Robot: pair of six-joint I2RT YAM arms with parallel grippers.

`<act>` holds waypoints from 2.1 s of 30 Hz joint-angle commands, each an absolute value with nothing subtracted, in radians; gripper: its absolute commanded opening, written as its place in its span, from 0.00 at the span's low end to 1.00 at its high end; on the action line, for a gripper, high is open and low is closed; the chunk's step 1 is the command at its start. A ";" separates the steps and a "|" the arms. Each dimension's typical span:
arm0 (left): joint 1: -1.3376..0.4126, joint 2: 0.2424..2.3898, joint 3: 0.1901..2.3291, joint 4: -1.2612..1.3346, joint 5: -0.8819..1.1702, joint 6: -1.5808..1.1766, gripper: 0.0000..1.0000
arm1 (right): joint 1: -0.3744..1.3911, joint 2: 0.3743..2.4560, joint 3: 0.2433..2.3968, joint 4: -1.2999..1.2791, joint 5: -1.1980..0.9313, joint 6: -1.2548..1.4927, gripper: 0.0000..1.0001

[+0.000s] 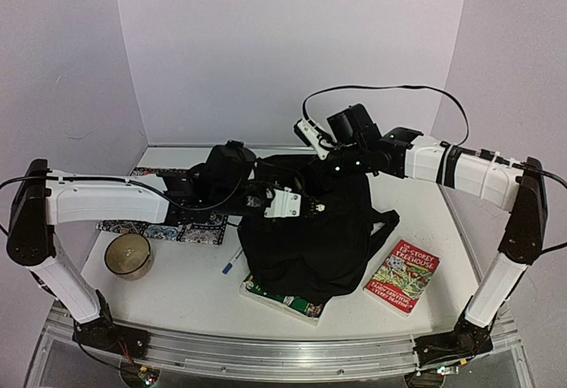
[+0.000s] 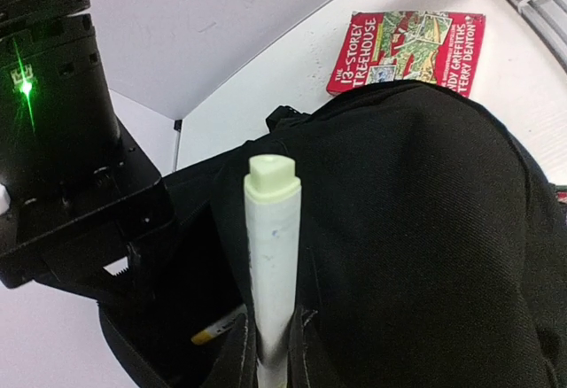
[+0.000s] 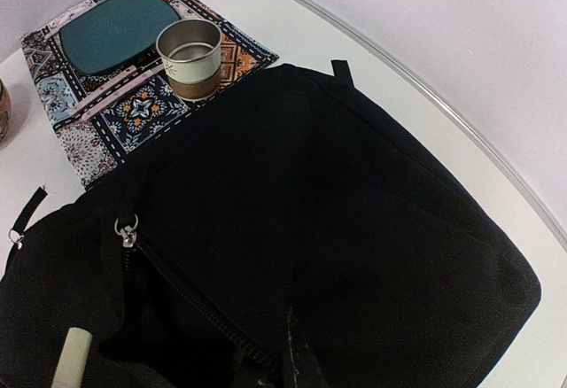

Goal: Pack the student bag
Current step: Place the pen in the lower front pocket of the bag.

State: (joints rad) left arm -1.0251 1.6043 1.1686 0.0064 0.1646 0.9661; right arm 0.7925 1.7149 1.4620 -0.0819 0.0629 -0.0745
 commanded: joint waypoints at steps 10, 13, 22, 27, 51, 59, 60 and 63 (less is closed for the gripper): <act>-1.031 1.682 1.257 0.087 0.126 1.241 0.00 | 0.797 1.712 1.523 -0.039 0.017 -0.053 0.00; -1.022 1.708 1.239 0.125 0.108 1.272 0.00 | 0.797 1.712 1.522 -0.040 0.010 -0.050 0.00; -0.973 1.766 1.267 0.152 0.046 1.268 0.00 | 0.798 1.691 1.506 -0.043 0.013 -0.045 0.00; -0.958 1.796 1.283 0.152 -0.012 1.243 0.00 | 0.797 1.688 1.505 -0.044 0.010 -0.045 0.00; -0.938 1.835 1.362 0.152 -0.164 1.084 0.45 | 0.797 1.695 1.507 -0.044 0.009 -0.039 0.00; -0.950 1.710 1.309 0.152 -0.095 0.971 0.66 | 0.795 1.701 1.494 -0.044 0.076 -0.044 0.00; -0.951 1.690 1.304 0.151 -0.091 0.939 0.68 | 0.795 1.700 1.490 -0.044 0.083 -0.044 0.00; -0.954 1.623 1.271 0.149 -0.075 0.845 0.73 | 0.790 1.700 1.481 -0.044 0.089 -0.044 0.00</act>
